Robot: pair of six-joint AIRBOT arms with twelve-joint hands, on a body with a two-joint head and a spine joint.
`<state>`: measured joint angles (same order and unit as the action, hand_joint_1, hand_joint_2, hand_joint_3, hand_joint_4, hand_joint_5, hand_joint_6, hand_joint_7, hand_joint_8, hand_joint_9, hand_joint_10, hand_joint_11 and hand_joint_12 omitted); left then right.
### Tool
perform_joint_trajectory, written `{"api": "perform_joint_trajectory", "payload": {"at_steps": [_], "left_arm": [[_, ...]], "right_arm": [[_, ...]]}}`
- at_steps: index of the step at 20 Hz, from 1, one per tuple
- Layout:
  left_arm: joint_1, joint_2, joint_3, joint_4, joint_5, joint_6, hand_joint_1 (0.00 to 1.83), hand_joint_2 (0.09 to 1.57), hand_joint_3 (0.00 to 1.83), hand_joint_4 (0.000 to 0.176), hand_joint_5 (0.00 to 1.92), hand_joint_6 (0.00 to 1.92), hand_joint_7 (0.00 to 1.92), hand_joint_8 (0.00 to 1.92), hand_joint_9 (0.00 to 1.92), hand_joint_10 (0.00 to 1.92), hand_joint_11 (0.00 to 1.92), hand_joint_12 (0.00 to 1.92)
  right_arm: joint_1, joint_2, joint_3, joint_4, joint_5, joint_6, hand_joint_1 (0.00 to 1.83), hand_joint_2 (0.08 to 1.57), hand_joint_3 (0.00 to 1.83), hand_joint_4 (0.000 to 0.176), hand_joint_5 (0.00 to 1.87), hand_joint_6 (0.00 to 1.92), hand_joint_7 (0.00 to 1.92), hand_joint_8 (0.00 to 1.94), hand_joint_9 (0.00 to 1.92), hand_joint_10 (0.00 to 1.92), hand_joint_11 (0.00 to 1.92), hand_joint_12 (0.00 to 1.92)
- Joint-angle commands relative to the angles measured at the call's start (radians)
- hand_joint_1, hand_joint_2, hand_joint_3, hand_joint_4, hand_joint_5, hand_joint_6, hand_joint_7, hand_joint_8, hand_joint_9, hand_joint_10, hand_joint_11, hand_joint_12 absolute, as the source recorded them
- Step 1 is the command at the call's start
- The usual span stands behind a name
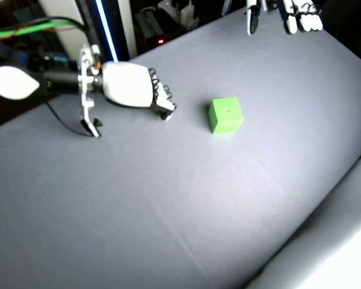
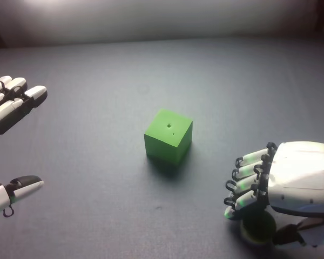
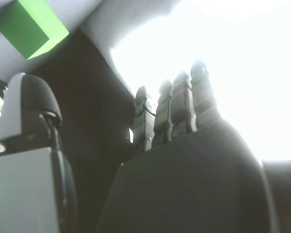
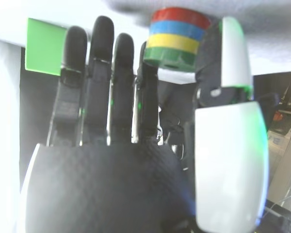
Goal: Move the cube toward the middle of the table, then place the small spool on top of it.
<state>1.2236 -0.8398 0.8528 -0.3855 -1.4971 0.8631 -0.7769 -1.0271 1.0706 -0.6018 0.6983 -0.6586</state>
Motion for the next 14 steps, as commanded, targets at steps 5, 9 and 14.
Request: {"api": "perform_joint_trajectory", "payload": {"at_steps": [5,9,14], "left_arm": [[-0.001,-0.006,0.003,0.002,-0.13,-0.004,0.98,1.06,0.0,0.1,0.18,0.01,0.07,0.0,0.03,0.0,0.01,0.01],[-0.001,-0.01,0.005,-0.001,-0.13,-0.004,1.01,1.04,0.0,0.085,0.2,0.01,0.09,0.01,0.06,0.01,0.04,0.03],[-0.001,-0.018,0.012,-0.003,-0.128,-0.006,1.02,1.04,0.0,0.115,0.22,0.0,0.12,0.0,0.13,0.0,0.08,0.36]], "right_arm": [[0.017,-0.003,0.001,0.023,0.103,0.002,1.2,1.17,0.0,0.0,0.95,0.94,0.82,1.35,0.76,1.28,0.74,1.55],[0.059,-0.006,0.025,0.07,0.14,0.001,1.24,1.17,0.0,0.0,0.97,0.77,0.82,1.48,0.77,1.54,0.68,1.73],[0.148,-0.038,0.084,0.19,0.203,-0.057,1.25,1.1,0.0,0.0,1.07,0.66,0.98,1.18,0.95,1.03,0.9,1.39]]}}
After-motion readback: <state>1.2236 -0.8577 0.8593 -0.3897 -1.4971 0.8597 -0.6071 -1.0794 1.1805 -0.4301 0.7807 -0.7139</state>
